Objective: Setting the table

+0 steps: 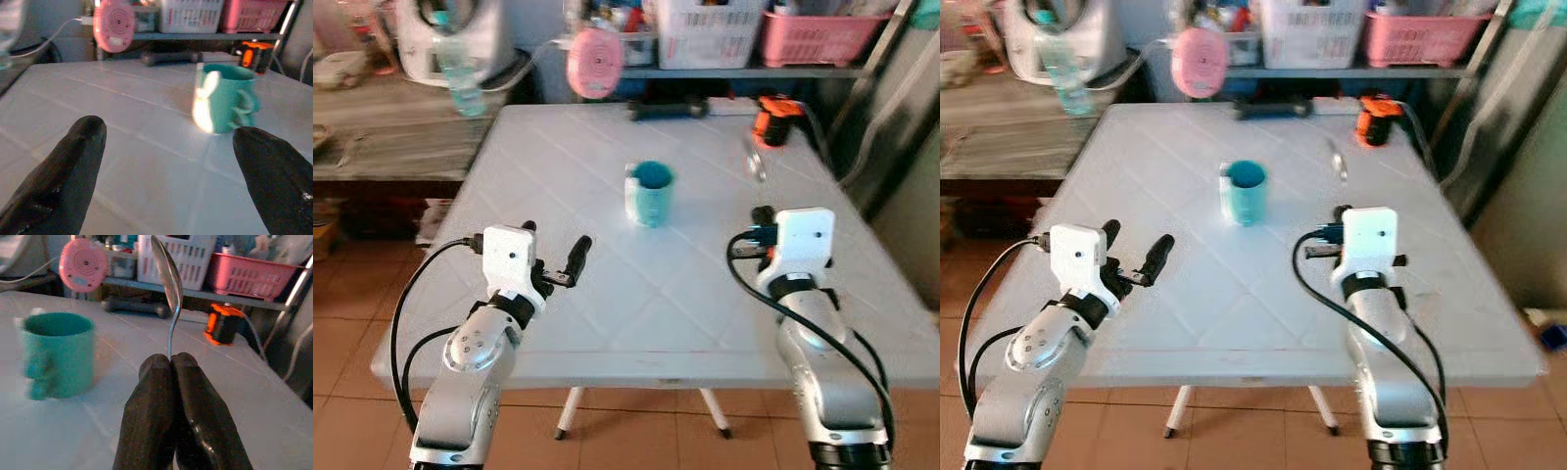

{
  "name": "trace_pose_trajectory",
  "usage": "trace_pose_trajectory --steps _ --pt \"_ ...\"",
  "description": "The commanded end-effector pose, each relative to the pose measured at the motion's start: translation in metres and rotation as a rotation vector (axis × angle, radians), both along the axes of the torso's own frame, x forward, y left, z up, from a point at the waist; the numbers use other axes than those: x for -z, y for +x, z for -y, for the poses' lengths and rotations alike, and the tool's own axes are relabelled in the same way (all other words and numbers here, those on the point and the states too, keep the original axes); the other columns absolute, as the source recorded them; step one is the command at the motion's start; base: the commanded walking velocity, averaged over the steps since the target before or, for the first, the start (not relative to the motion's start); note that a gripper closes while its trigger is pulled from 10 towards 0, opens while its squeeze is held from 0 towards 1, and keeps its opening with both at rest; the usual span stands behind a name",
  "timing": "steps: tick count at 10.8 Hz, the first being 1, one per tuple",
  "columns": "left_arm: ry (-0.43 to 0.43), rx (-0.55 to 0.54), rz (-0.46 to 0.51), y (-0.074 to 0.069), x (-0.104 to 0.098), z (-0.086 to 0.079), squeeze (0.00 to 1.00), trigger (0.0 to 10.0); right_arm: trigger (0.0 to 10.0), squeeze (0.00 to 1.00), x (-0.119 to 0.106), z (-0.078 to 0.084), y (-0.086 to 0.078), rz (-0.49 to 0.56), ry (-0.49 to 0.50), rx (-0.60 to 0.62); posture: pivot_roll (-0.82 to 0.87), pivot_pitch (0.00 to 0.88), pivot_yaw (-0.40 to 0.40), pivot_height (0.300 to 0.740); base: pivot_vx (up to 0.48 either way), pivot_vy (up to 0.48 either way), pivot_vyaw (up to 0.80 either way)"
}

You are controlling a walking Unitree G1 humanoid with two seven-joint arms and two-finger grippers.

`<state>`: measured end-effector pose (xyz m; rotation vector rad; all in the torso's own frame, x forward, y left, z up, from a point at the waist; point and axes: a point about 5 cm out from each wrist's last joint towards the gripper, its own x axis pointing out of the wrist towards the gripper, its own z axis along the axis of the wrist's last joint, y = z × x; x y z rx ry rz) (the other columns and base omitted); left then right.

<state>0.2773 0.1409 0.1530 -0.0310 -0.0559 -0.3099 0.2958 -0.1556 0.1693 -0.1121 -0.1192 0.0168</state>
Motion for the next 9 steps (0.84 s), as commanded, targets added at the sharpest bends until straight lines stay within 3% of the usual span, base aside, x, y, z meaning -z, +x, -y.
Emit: trace_pose_trajectory --steps 1,6,9 --pt "0.011 -0.012 -0.01 -0.001 0.002 -0.005 0.0 10.0 10.0 0.0 -0.004 -0.005 -0.001 0.023 0.012 -0.016 0.01 0.041 0.043 0.74 0.0 0.428 0.0" --pt "0.014 0.011 -0.042 -0.001 0.013 -0.008 0.0 10.0 10.0 0.0 -0.002 -0.006 0.001 0.023 0.021 -0.011 0.02 0.036 0.047 0.74 0.0 0.415 0.0" --pt "0.026 0.031 -0.042 -0.002 0.017 -0.007 0.0 10.0 10.0 0.0 0.006 -0.001 0.002 -0.02 0.089 0.018 0.03 0.037 0.048 0.74 0.0 0.0 0.0"
